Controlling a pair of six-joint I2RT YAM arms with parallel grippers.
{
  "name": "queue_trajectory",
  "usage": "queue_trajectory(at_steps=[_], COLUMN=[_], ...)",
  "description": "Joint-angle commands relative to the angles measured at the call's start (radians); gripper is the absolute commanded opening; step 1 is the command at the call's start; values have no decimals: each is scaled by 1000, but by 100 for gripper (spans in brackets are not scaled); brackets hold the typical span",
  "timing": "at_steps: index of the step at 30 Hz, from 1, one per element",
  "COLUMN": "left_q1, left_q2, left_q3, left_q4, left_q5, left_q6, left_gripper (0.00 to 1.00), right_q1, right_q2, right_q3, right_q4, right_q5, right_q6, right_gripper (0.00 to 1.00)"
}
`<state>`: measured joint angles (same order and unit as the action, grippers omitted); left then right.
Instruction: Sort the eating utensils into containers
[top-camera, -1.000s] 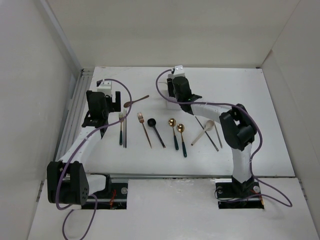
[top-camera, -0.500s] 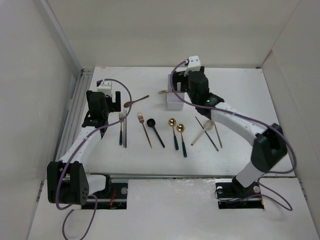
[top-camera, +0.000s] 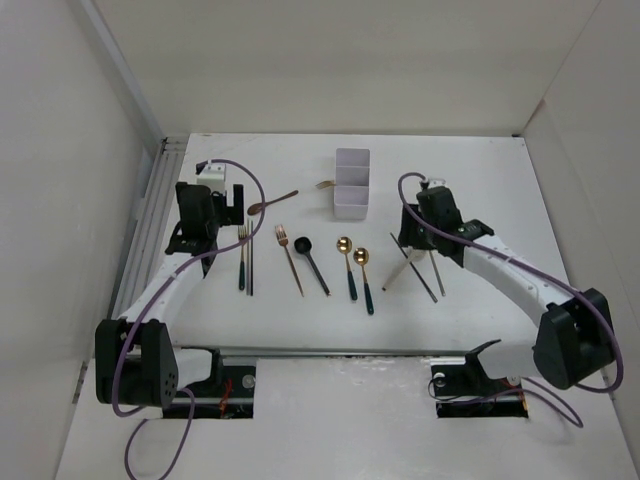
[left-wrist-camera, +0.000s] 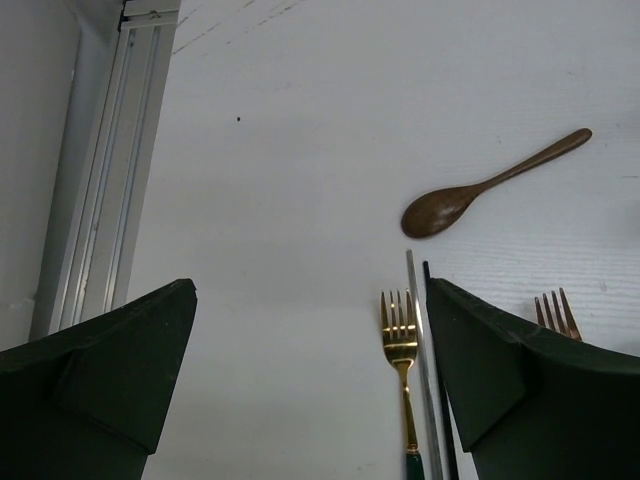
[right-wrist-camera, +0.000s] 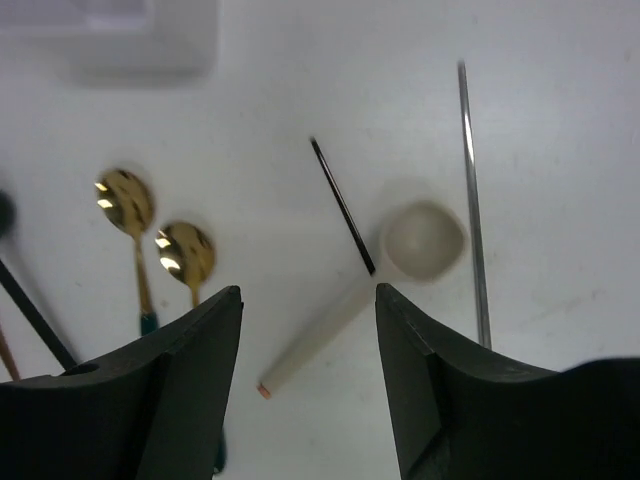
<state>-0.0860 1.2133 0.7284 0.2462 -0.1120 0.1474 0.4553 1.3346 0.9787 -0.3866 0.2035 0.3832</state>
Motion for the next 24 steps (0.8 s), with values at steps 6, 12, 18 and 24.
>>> queue_trajectory(at_steps=[6,12,18,24], left_q1=[-3,-3,-3,-3], left_q2=[-15,-24,-43,-73], left_q3=[3,-6,-15,-33], left_q4=[42,33,33,24], left_q5=[31,52,52,43], left_q6=[-14,-14,-23,-23], left_gripper=[100,100,100,100], right_q1=[-53,-115,-124,-142], right_q2=[-62,81,188,267], right_q3=[-146,-143,-69,-25], right_q4=[-63,-34,14,23], right_q5=[-151,-141,-170,-181], right_q6=[112,123,66,46], right_gripper=[61,55,55,52])
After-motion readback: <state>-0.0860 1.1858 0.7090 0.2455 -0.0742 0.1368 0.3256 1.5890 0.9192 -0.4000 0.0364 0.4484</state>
